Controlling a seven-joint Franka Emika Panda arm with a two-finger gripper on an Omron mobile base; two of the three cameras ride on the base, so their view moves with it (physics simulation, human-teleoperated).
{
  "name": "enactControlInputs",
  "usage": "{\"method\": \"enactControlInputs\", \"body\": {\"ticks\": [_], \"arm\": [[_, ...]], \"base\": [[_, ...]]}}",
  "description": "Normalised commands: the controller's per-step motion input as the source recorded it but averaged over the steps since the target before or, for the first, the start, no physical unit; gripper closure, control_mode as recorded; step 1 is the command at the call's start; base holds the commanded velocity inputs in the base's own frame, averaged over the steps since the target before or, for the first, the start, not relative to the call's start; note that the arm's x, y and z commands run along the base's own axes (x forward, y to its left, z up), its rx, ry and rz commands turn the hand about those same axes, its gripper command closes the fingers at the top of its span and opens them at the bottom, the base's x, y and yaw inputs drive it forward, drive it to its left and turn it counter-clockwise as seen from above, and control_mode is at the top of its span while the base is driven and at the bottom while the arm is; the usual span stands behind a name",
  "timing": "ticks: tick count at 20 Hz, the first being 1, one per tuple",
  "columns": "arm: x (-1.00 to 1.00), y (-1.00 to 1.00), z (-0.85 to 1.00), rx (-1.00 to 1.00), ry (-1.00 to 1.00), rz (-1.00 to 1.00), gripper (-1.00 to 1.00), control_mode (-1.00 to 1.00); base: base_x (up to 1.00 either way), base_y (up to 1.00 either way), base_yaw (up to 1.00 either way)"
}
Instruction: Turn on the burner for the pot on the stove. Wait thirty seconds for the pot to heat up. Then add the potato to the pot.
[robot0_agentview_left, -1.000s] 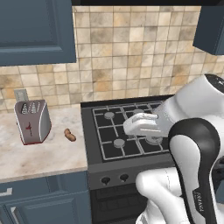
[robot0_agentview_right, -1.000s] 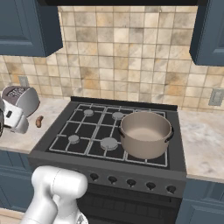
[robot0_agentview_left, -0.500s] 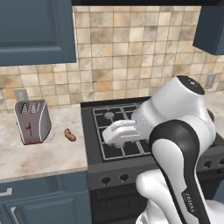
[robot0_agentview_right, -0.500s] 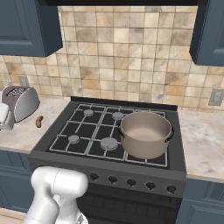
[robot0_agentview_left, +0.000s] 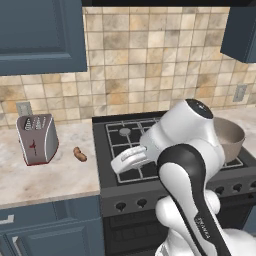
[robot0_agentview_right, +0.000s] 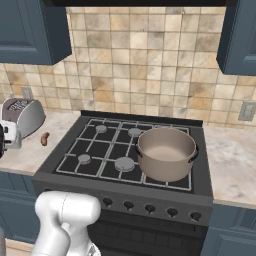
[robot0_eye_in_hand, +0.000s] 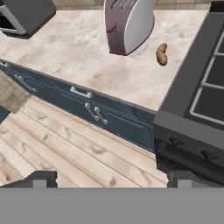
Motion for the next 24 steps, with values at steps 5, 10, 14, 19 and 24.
{"method": "enactControlInputs", "body": {"ticks": [5, 10, 14, 19, 24], "arm": [[0.41, 0.02, -0.34, 0.00, -0.04, 0.08, -1.00, -1.00], [0.43, 0.13, -0.31, 0.00, -0.13, 0.01, -1.00, -1.00], [0.41, 0.28, -0.19, 0.00, -0.17, -0.05, -1.00, -1.00], [0.29, 0.30, -0.07, 0.00, -0.15, -0.15, -1.00, -1.00], [0.28, 0.08, 0.00, 0.00, 0.01, -0.17, -1.00, -1.00]], "base": [[0.00, 0.00, 0.00], [0.00, 0.00, 0.00], [0.00, 0.00, 0.00], [0.00, 0.00, 0.00], [0.00, 0.00, 0.00]]}}
